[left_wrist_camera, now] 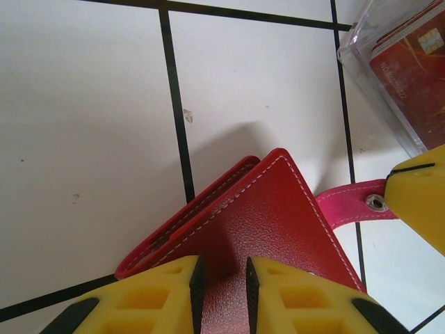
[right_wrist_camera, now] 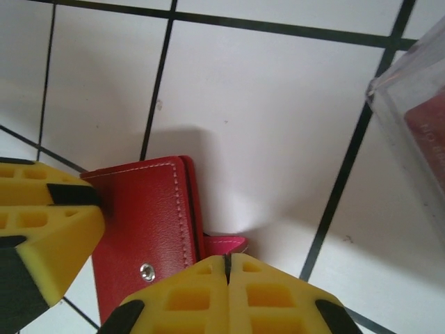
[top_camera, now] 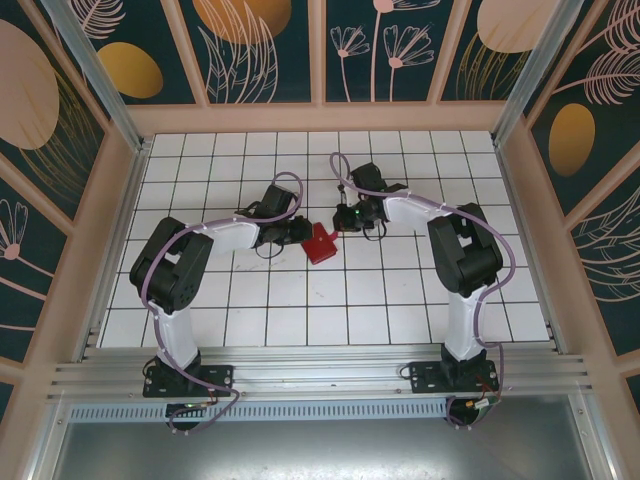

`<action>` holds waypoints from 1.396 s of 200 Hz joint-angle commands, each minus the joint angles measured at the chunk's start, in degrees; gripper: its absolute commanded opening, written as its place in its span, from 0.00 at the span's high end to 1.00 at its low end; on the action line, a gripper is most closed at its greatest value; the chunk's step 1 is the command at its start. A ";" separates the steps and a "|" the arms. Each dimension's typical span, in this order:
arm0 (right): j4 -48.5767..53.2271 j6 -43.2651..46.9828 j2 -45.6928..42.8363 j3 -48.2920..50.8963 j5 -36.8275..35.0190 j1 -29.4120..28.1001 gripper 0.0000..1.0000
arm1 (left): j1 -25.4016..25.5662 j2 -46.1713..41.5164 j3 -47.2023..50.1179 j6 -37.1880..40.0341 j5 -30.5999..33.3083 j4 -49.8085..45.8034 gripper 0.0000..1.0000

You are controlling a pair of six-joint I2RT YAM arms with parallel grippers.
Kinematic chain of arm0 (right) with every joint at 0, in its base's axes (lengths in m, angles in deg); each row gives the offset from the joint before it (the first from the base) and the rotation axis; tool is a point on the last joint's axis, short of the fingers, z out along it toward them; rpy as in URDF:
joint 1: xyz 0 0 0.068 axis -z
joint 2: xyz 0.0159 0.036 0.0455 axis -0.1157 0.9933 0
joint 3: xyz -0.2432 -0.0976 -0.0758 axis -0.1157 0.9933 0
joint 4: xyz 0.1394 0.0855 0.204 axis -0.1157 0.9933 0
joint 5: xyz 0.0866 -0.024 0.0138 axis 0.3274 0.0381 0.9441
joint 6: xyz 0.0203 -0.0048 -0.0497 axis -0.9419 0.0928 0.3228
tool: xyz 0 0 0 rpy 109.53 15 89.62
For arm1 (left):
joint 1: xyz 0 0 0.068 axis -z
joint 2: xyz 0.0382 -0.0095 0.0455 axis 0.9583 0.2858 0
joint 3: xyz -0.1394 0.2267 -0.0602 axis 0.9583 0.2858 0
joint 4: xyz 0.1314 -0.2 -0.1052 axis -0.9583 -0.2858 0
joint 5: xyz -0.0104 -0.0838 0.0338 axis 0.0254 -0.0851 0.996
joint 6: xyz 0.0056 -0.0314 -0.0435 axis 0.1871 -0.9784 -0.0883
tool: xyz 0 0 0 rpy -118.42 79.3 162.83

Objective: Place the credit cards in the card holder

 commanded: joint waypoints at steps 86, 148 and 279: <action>-3.21 -1.92 0.40 -0.27 8.71 -3.30 0.98 | 0.50 1.14 0.16 0.32 0.28 -0.46 0.74; 0.50 0.47 1.29 -1.57 2.22 -4.43 0.98 | 0.51 1.30 0.33 0.31 0.29 -0.26 0.74; 2.38 1.79 2.96 -3.22 -1.42 -6.52 0.98 | 0.53 1.38 0.50 0.07 0.24 -0.03 0.74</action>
